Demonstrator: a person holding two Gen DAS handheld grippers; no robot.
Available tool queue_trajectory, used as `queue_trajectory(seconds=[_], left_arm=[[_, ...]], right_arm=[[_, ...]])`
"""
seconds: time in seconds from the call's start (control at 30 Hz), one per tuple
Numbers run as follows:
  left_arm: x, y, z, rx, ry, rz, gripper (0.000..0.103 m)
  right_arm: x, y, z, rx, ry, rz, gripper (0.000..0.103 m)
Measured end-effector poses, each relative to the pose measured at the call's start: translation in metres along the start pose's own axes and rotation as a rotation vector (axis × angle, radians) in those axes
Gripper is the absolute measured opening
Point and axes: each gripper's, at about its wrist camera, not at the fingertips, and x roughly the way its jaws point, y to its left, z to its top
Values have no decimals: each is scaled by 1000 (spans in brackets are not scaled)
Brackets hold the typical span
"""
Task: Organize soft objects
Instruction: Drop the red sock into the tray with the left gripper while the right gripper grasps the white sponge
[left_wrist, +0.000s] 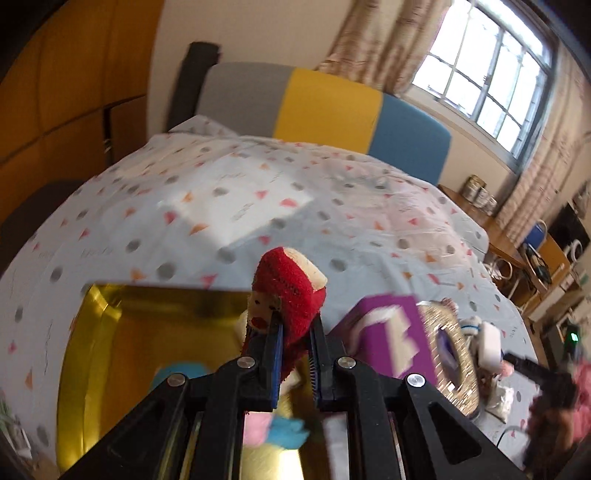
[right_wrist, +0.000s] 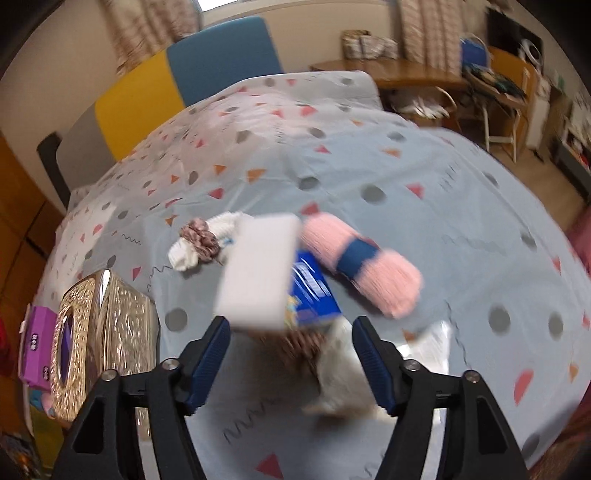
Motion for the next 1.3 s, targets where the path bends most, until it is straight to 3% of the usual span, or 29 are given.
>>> queue_trajectory(seconds=[0.2, 0.37, 0.4, 0.43, 0.47, 0.53, 0.7, 0.83, 0.9, 0.93, 0.97, 1.03, 1.3], left_arm=[[-17, 56, -38, -90, 32, 63, 12], [-21, 85, -65, -144, 78, 86, 13], [-20, 88, -68, -151, 90, 83, 13], [-20, 89, -69, -155, 95, 79, 13], [-19, 89, -69, -159, 94, 72, 13], [-19, 86, -63, -170, 86, 47, 13], [-3, 77, -35, -190, 72, -22, 13], [21, 72, -14, -221, 77, -16, 15], [37, 73, -10, -259, 104, -22, 21], [42, 73, -9, -273, 115, -12, 31], [46, 73, -8, -283, 117, 3, 47], [48, 72, -7, -289, 100, 24, 64], [32, 52, -31, -148, 93, 69, 69]], right_arm=[[38, 21, 32, -51, 40, -121, 78], [65, 30, 36, -89, 83, -210, 78], [68, 32, 34, -98, 88, -214, 75], [72, 33, 32, -110, 96, -214, 52], [73, 35, 29, -120, 101, -208, 37], [71, 37, 23, -131, 90, -203, 27], [61, 46, 9, -179, 73, -178, 20], [49, 48, -2, -209, 61, -140, 20], [45, 50, -4, -223, 57, -135, 20], [43, 50, -5, -230, 52, -123, 20], [41, 50, -5, -235, 49, -112, 20], [39, 50, -5, -241, 50, -100, 20], [36, 40, -3, -206, 61, -32, 20]])
